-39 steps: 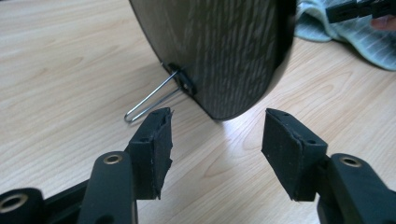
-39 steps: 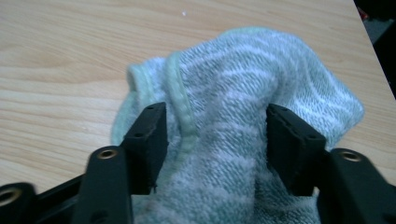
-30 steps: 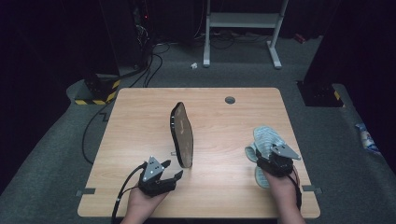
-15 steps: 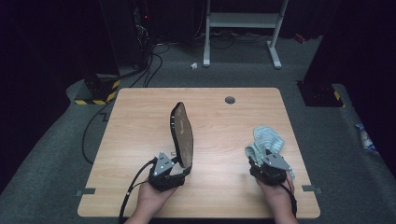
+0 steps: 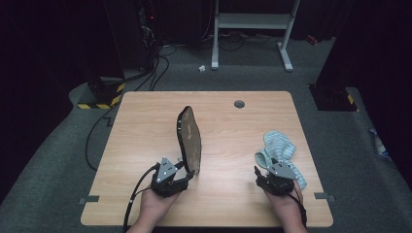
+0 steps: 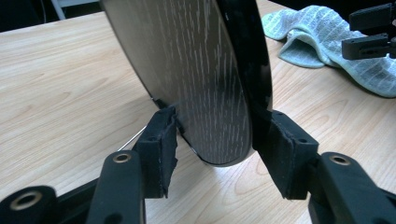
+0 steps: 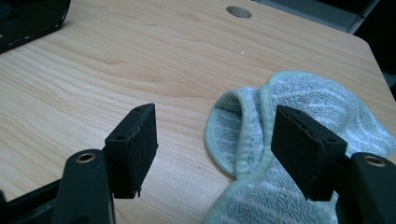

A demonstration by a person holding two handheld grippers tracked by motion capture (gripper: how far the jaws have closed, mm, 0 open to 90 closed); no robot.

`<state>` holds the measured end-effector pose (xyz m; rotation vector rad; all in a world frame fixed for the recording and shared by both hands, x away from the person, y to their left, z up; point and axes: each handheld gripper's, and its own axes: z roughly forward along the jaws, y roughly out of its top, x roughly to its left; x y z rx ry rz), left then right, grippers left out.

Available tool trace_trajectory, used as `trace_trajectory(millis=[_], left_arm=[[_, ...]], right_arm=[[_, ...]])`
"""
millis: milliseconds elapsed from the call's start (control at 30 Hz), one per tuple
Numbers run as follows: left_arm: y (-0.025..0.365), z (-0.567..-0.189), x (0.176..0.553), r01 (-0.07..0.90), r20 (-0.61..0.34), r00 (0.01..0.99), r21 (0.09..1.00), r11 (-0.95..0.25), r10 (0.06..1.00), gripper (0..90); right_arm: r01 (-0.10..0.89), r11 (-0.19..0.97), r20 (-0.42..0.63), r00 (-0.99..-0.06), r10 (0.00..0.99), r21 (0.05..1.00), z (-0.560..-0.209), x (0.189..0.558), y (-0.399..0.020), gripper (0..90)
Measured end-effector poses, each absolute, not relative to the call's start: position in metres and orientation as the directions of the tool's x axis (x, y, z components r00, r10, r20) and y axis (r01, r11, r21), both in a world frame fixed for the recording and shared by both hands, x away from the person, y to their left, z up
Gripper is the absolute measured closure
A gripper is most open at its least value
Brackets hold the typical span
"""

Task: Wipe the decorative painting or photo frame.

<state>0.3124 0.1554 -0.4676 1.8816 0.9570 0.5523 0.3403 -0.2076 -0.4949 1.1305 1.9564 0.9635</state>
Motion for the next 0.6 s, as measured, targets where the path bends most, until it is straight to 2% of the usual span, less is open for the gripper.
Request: trace_trajectory(millis=[467, 600], left_arm=[[0.172, -0.468, 0.304, 0.389, 0.001, 0.564, 0.882, -0.266, 0.826, 51.1], [0.176, -0.469, 0.302, 0.386, 0.005, 0.558, 0.884, -0.264, 0.83, 56.7]], right_arm=[[0.384, 0.367, -0.176, -0.448, 0.876, 0.848, -0.496, 0.345, -0.193, 31.5], [0.38, 0.374, -0.178, -0.46, 0.87, 0.846, -0.497, 0.346, -0.189, 31.5]])
